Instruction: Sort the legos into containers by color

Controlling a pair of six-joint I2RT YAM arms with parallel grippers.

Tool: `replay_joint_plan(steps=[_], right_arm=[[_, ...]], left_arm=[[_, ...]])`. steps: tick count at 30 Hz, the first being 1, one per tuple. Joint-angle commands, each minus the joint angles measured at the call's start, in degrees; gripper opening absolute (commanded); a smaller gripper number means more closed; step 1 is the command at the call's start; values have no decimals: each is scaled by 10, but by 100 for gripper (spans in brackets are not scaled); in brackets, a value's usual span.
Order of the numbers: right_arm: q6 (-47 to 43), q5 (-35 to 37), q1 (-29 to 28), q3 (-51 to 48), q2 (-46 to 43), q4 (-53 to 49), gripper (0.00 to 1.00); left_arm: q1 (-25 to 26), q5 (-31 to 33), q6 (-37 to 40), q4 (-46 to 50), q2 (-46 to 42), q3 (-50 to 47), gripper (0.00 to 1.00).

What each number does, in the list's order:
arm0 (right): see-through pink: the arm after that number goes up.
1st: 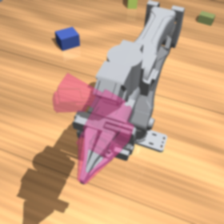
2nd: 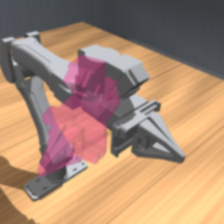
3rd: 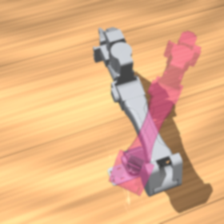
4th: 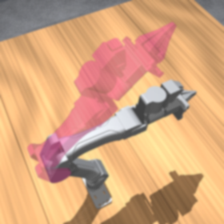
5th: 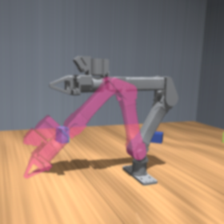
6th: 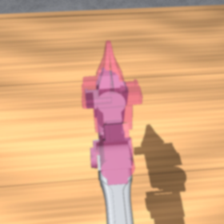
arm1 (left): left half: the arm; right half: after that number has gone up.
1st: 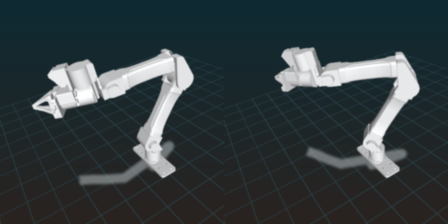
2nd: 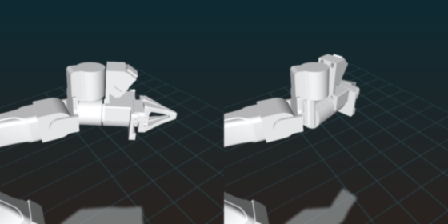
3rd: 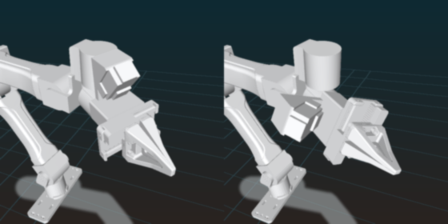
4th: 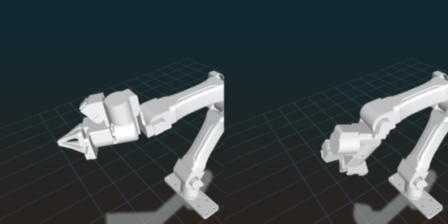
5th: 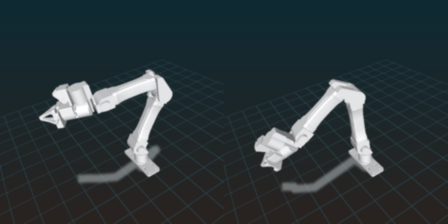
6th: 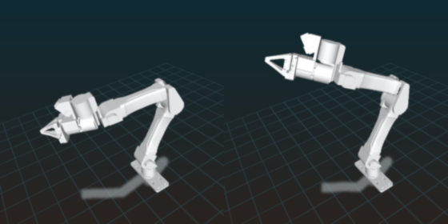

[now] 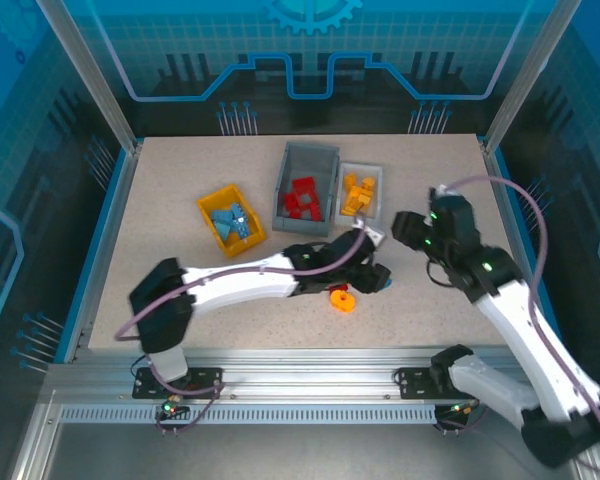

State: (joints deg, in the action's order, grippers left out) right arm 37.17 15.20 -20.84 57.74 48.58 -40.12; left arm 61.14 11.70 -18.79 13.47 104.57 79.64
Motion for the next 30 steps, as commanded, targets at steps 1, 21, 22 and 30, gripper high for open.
replay_joint_plan(steps=[1, 21, 22, 30], right_arm=[[29, 7, 28, -23, -84, -77, 60], [46, 5, 37, -26, -201, -187, 63], [46, 4, 36, -26, -201, -185, 63], [-1, -57, 37, -23, -222, -141, 59]], left_arm=[[6, -17, 83, 35, 84, 71, 70], [-1, -11, 104, 140, 312, 258, 53], [-1, -9, 103, 140, 312, 258, 50], [-9, 17, 80, 109, 254, 211, 34]])
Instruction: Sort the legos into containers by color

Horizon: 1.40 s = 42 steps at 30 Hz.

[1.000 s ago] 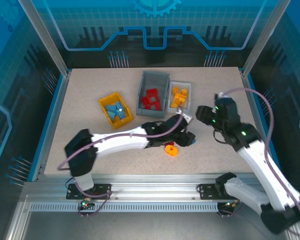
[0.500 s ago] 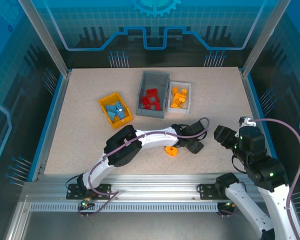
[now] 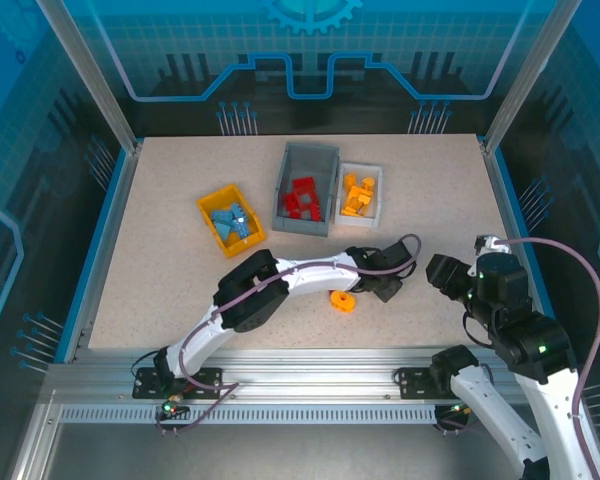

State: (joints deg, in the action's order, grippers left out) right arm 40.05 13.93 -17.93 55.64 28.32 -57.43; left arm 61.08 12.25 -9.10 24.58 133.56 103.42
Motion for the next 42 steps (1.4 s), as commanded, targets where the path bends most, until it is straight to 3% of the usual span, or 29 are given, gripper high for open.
replay_joint_plan(steps=[1, 6, 10, 15, 19, 22, 26, 30, 35, 42], right_arm=[[-47, -72, 7, -7, -31, 52, 58], [-134, -273, 7, -32, -56, 156, 59], [-173, -337, 2, -43, -24, 172, 60], [-181, -286, -56, -87, 20, 239, 60], [-183, -158, -200, -87, 87, 303, 60], [-191, -60, -316, -66, 166, 341, 60], [-178, -9, -390, -56, 263, 405, 60], [-159, 44, -421, -26, 327, 440, 60], [-115, 111, -422, -4, 376, 401, 60], [-69, 127, -403, -15, 375, 357, 62]], left_arm=[[-14, 10, -26, -6, -54, -37, 34], [-64, -5, -98, -34, -187, -130, 33], [-123, -19, -145, -31, -294, -213, 33], [-233, -9, -170, 21, -414, -302, 33], [-341, -5, -172, 42, -481, -358, 34], [-415, -14, -158, 40, -490, -381, 35], [-489, -39, -143, 28, -448, -372, 36], [-531, -57, -140, 17, -384, -347, 39], [-543, -65, -147, 17, -328, -316, 45], [-543, -67, -152, 26, -347, -307, 61]])
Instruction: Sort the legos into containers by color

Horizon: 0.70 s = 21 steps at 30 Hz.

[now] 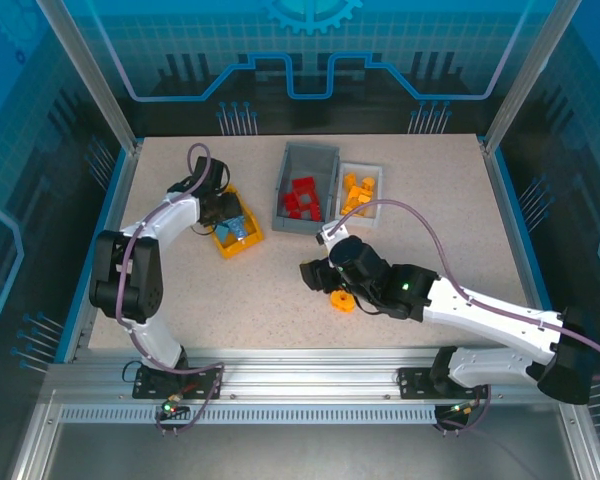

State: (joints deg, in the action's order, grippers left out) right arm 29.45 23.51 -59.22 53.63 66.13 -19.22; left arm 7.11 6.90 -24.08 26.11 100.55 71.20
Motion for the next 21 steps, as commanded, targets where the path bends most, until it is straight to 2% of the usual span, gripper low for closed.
replay_joint_plan(steps=[1, 4, 10, 14, 17, 21], right_arm=[[45, 30, 14, 3, -5, -35, 62], [70, 21, 30, 2, 4, -90, 63], [72, -42, 56, -10, 49, -195, 71], [40, -103, 69, -29, 80, -214, 77], [16, -123, 78, -26, 117, -226, 80], [-8, -143, 95, -15, 171, -219, 80]], left_arm=[[-3, -15, -4, 13, -24, 16, 62], [-3, -27, -4, 20, -54, 20, 64], [22, -68, -3, 24, -135, 15, 69], [63, -105, -4, 20, -199, -11, 71], [107, -128, -12, 16, -249, -43, 71], [155, -173, -63, -4, -327, -116, 71]])
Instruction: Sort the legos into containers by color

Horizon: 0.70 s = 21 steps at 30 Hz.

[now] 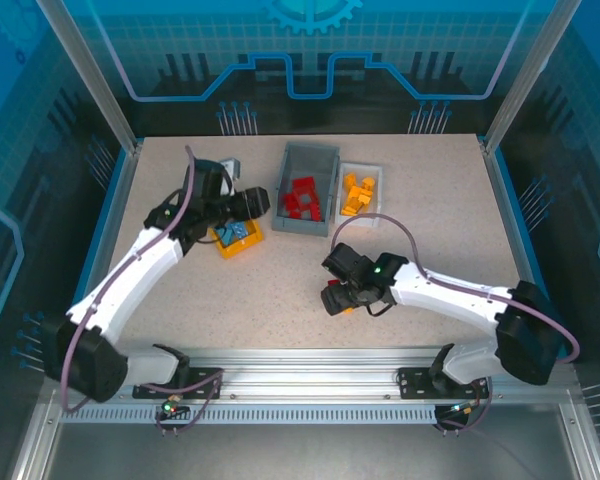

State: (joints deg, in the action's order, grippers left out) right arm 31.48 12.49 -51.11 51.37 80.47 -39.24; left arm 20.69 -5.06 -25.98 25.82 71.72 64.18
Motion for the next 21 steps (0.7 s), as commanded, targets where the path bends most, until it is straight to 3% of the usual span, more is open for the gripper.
replay_joint_plan(steps=[1, 5, 9, 21], right_arm=[[-32, -35, 17, 10, 39, -16, 81], [-46, -58, 24, 27, 87, -1, 79], [-50, -61, 25, 32, 118, 12, 76], [-50, -55, 24, 33, 158, 36, 54]], left_arm=[[28, -60, -63, -4, -58, -63, 71], [65, -88, -150, -13, -123, -131, 71], [112, -73, -195, -6, -178, -178, 71], [172, -37, -230, 25, -241, -218, 70]])
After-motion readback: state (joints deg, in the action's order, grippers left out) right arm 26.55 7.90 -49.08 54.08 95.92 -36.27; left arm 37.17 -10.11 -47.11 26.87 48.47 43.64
